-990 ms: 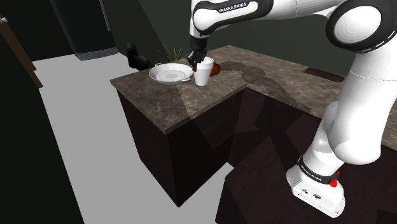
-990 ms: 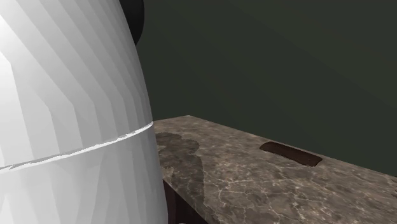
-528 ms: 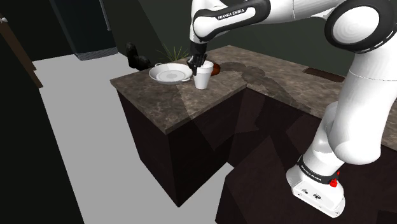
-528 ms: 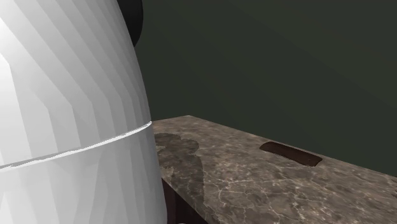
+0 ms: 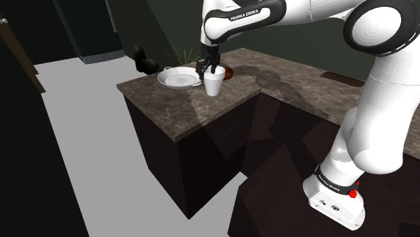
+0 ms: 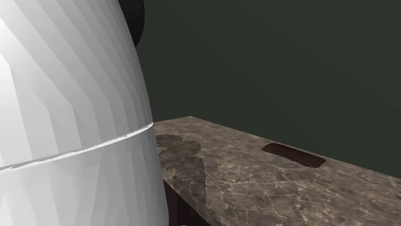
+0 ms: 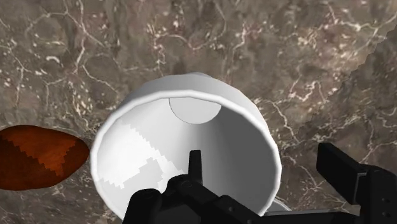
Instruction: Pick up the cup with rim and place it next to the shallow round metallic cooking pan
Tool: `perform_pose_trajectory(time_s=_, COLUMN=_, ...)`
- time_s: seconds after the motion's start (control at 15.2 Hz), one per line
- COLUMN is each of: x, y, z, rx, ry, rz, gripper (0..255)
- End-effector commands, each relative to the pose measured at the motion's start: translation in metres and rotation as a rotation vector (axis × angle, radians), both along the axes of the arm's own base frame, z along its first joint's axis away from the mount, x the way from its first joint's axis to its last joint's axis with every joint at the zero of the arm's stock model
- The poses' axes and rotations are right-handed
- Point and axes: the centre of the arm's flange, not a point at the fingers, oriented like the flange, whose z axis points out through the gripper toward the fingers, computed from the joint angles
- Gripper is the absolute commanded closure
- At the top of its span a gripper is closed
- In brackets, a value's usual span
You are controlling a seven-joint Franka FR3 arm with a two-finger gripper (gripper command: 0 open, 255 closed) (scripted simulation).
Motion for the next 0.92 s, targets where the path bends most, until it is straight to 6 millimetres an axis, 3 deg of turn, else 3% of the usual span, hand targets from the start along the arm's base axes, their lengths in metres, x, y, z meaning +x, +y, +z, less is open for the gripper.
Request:
perform_pose_trajectory(time_s=0.0, x=0.000, y=0.000, z=0.000, rx=0.000, ry=0.000, rz=0.000, gripper=0)
perform_pose_trajectory(time_s=0.07, x=0.000, y=0.000, z=0.000, rx=0.000, ry=0.000, rz=0.000, gripper=0)
perform_pose_trajectory(time_s=0.33, x=-0.008, y=0.002, z=0.049, rx=0.000, ry=0.000, rz=0.000, gripper=0)
perform_pose_trajectory(time_s=0.86, x=-0.008, y=0.002, z=0.049, rx=0.000, ry=0.000, rz=0.000, gripper=0)
